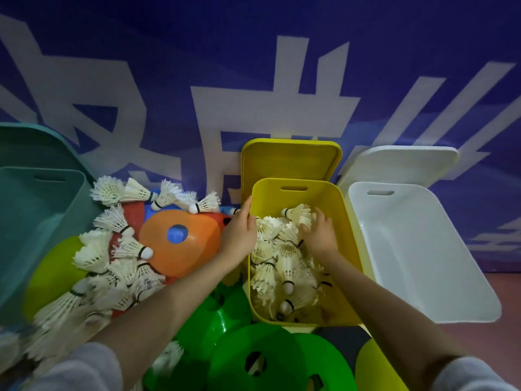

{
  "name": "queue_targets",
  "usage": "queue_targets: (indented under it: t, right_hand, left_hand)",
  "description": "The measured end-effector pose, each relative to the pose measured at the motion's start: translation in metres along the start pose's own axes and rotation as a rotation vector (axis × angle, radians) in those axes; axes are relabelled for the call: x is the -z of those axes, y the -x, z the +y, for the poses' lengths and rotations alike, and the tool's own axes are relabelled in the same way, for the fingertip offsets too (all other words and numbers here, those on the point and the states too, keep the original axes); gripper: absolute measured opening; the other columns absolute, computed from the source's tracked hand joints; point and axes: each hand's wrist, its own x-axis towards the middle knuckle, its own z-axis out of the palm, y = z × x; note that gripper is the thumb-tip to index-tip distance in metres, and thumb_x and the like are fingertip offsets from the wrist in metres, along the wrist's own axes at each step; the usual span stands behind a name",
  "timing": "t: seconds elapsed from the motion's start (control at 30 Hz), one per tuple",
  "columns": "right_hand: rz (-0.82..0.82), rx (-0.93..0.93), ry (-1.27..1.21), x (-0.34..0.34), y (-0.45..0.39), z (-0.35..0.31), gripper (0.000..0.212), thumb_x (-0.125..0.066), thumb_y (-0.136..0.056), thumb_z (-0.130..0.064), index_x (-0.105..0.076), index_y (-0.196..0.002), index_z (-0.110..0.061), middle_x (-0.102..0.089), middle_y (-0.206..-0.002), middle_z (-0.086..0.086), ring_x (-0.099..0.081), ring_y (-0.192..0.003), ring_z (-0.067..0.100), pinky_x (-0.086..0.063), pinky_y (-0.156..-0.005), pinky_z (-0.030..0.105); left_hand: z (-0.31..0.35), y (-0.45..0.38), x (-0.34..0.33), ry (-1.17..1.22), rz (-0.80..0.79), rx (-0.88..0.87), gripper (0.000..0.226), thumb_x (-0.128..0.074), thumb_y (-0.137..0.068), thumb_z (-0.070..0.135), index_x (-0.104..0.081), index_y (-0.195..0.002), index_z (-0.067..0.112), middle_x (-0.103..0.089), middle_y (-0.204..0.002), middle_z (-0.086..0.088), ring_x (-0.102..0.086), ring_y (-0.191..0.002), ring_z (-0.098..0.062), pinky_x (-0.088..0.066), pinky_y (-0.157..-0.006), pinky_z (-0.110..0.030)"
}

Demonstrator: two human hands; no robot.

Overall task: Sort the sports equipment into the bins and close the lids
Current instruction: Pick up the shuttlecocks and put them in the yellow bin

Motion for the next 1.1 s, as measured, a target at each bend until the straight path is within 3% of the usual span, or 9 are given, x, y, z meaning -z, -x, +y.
queue_targets:
  t: [0.1,0.17,0.27,0.4,0.5,0.6,0.73,0.93,1.1]
  right_hand:
    - [-0.004,0.092,-0.031,0.017,0.039,-0.010,0.046,-0.052,-0.096,-0.028,-0.044,-0.139,-0.014,-0.045,-0.137,0.014,-0.049,-0.122,0.031,-0.040,-0.101,0.038]
    - [0.001,0.191,-0.073,0.023,0.072,-0.017,0.039,-0.053,-0.094,-0.027,-0.052,-0.132,-0.016,-0.051,-0.132,0.008,-0.053,-0.117,0.023,-0.044,-0.097,0.037]
    - [0.014,0.329,-0.180,0.025,0.119,-0.035,0.031,-0.053,-0.093,-0.022,-0.059,-0.124,-0.017,-0.059,-0.121,0.000,-0.056,-0.103,0.007,-0.045,-0.084,0.022]
    - [-0.062,0.442,-0.332,0.008,0.162,-0.066,0.026,-0.053,-0.094,-0.016,-0.063,-0.118,-0.018,-0.062,-0.109,-0.003,-0.054,-0.091,-0.005,-0.043,-0.074,0.008]
    - [-0.170,0.527,-0.354,-0.023,0.189,-0.092,0.025,-0.054,-0.094,-0.014,-0.063,-0.117,-0.016,-0.061,-0.107,-0.002,-0.054,-0.086,-0.002,-0.044,-0.073,0.013]
    - [-0.259,0.556,-0.326,-0.057,0.208,-0.108,0.027,-0.053,-0.094,-0.016,-0.061,-0.120,-0.017,-0.060,-0.108,-0.001,-0.056,-0.091,0.005,-0.050,-0.079,0.026]
    - [-0.321,0.597,-0.126,-0.100,0.226,-0.119,0.036,-0.056,-0.094,-0.024,-0.053,-0.129,-0.017,-0.057,-0.117,0.003,-0.054,-0.102,0.010,-0.043,-0.083,0.025]
    - [-0.444,0.573,0.176,-0.165,0.249,-0.124,0.081,-0.060,-0.086,-0.050,-0.020,-0.150,-0.023,-0.035,-0.142,0.007,-0.035,-0.132,0.024,-0.037,-0.102,0.033]
    - [-0.449,0.504,0.263,-0.200,0.261,-0.126,0.088,-0.064,-0.083,-0.047,-0.011,-0.152,-0.031,-0.026,-0.151,0.009,-0.028,-0.138,0.028,-0.037,-0.106,0.036]
  left_hand:
    - [0.003,0.004,0.009,0.106,-0.037,-0.003,0.046,-0.032,-0.103,0.034,-0.029,-0.148,0.029,-0.064,-0.100,-0.009,-0.044,-0.053,-0.005,-0.034,-0.048,-0.025]
    - [-0.001,0.013,0.023,0.161,-0.036,-0.004,0.042,-0.034,-0.102,0.037,-0.038,-0.143,0.025,-0.062,-0.105,0.002,-0.056,-0.075,-0.006,-0.047,-0.067,-0.029]
    - [-0.020,0.034,0.051,0.171,-0.033,0.014,0.033,-0.042,-0.101,0.033,-0.050,-0.131,0.024,-0.060,-0.117,-0.001,-0.060,-0.107,-0.023,-0.050,-0.091,-0.045]
    - [-0.049,0.064,0.093,0.072,-0.007,0.022,0.025,-0.047,-0.098,0.022,-0.061,-0.119,0.023,-0.062,-0.113,0.000,-0.062,-0.103,-0.023,-0.052,-0.088,-0.043]
    - [-0.072,0.097,0.129,-0.006,0.006,0.011,0.025,-0.048,-0.098,0.021,-0.061,-0.119,0.024,-0.062,-0.113,0.004,-0.062,-0.096,-0.015,-0.050,-0.075,-0.030]
    - [-0.095,0.127,0.161,-0.093,0.043,-0.018,0.026,-0.049,-0.097,0.018,-0.061,-0.121,0.020,-0.059,-0.115,0.003,-0.058,-0.094,-0.012,-0.046,-0.074,-0.025]
    - [-0.130,0.156,0.199,-0.183,0.081,-0.074,0.029,-0.051,-0.095,0.014,-0.061,-0.122,0.020,-0.057,-0.116,0.002,-0.057,-0.105,-0.014,-0.046,-0.086,-0.028]
    - [-0.176,0.177,0.233,-0.457,-0.002,-0.050,0.049,-0.062,-0.088,0.041,-0.054,-0.132,0.021,-0.050,-0.130,-0.003,-0.044,-0.123,-0.022,-0.038,-0.100,-0.033]
    - [-0.201,0.190,0.233,-0.667,-0.135,-0.167,0.058,-0.057,-0.086,0.050,-0.045,-0.138,0.027,-0.044,-0.137,0.004,-0.040,-0.128,-0.017,-0.039,-0.101,-0.033]
